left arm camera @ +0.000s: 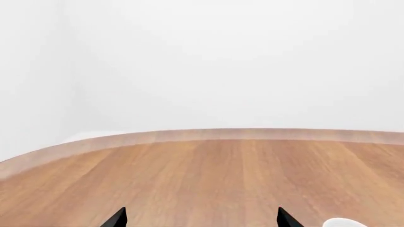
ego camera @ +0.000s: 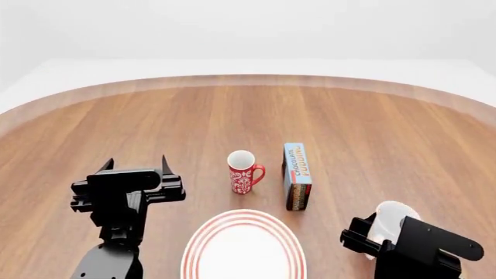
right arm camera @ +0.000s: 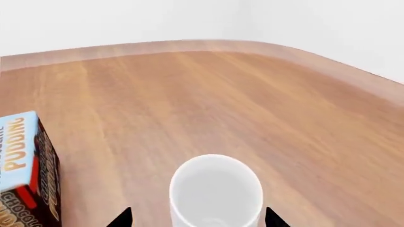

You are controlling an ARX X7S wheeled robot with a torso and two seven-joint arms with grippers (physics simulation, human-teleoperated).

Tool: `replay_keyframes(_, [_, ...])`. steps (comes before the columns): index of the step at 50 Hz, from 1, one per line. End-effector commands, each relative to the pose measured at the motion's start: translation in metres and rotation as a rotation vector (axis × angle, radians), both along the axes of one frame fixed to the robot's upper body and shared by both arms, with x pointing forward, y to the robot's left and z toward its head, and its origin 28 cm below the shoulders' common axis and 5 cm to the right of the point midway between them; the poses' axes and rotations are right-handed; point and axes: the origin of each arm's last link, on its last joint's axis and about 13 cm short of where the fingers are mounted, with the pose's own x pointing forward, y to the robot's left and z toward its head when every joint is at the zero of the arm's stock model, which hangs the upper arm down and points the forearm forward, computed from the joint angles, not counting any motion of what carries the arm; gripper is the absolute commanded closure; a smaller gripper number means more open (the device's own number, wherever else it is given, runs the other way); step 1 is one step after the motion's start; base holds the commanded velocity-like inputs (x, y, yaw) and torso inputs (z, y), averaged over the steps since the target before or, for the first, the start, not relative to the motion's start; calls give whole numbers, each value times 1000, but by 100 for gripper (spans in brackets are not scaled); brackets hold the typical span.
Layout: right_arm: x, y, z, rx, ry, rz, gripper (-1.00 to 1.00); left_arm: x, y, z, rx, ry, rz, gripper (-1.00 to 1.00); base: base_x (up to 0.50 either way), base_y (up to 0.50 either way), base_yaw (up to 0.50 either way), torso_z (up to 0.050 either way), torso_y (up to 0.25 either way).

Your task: Pick up the white mug and put it on the plate, and put the chocolate pudding to the right of the plate.

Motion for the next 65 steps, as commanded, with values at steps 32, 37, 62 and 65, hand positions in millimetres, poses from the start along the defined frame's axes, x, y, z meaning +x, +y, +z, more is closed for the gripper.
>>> replay_keyframes(32, [-23,-4,-21,299,143,37,-100,1,0,-1,-2,4,4,-100,0,0,0,0,0])
replay_keyframes(37, [-20,-6,-22,296,127,33,-100,1,1,-2,-1,4,6,-100,0,0,0,0,0])
replay_keyframes(62, [15,-11,-44,284,180,53,-100,0,2,-3,-5,6,14,-100,0,0,0,0,0])
replay_keyframes(65, [16,-12,-46,287,186,49,-100,0,2,-2,-5,5,15,-100,0,0,0,0,0])
